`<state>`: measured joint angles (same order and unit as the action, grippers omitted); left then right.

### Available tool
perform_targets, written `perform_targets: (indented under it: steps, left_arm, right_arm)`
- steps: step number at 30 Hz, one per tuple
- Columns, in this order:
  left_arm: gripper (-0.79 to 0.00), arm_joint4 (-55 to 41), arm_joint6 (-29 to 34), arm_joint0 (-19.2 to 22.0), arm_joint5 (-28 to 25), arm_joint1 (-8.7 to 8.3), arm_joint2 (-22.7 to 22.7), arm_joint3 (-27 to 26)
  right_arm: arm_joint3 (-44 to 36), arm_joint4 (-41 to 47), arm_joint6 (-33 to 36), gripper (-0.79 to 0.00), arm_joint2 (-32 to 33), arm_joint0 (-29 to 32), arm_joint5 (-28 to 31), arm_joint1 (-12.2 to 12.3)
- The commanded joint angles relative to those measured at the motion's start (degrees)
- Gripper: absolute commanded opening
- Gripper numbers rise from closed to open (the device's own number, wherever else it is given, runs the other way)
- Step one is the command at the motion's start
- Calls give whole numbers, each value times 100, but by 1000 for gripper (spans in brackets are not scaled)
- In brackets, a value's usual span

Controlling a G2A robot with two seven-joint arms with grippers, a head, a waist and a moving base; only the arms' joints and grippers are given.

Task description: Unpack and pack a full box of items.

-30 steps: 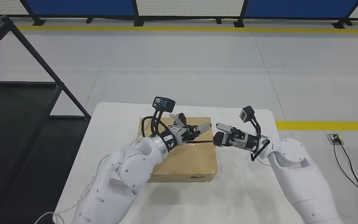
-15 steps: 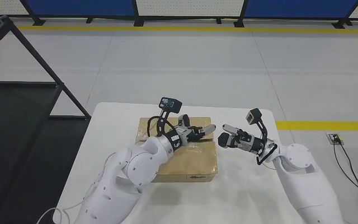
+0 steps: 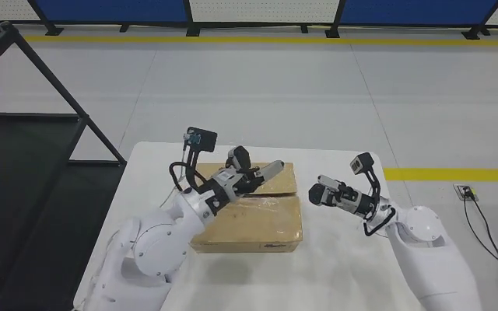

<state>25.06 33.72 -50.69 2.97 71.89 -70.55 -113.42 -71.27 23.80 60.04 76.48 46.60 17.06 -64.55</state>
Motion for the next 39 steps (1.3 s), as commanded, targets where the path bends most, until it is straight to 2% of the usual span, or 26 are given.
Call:
perform_targets:
  steps: [1, 5, 6, 14, 17, 22, 26, 34, 37, 39]
  left_arm:
    - [0, -292, 76, -311, -53, -54, -532, -235]
    - [0, -528, 299, -919, -18, -170, -1599, -367]
    - [0, -540, 316, -976, 6, -179, -1689, -369]
    - [0, -549, 301, -997, 9, -178, -1685, -355]
    - [0, -951, 113, -1144, -34, -163, -1669, -117]
    - [0, -1707, 18, -1088, -336, -151, -1720, 586]
    - [0, -2134, 131, -1074, -604, -158, -1735, 1065]
    - [0, -2152, 139, -1078, -556, -164, -1745, 1143]
    - [0, -2082, 182, -1128, -572, -170, -1626, 1260]
    - [0, -2176, 204, -1081, -629, -169, -1571, 1427]
  right_arm:
    - [-74, -57, 10, 0, 16, 38, 145, 11]
    - [-178, -171, 53, 0, -19, 64, 202, 21]
    - [-178, -171, 53, 0, -19, 64, 202, 21]
    - [-219, -166, 39, 0, -22, 71, 213, 20]
    - [-559, -295, 67, 0, 5, 152, 343, 44]
    - [-995, -627, 450, 0, 42, 382, 871, 111]
    - [-1101, -645, 562, 0, 70, 493, 908, 137]
    - [-1147, -672, 557, 0, 61, 502, 933, 137]
    - [-1735, -1327, 442, 0, 124, 735, 1458, 180]
    - [-2221, -2163, 244, 0, 269, 972, 1880, 226]
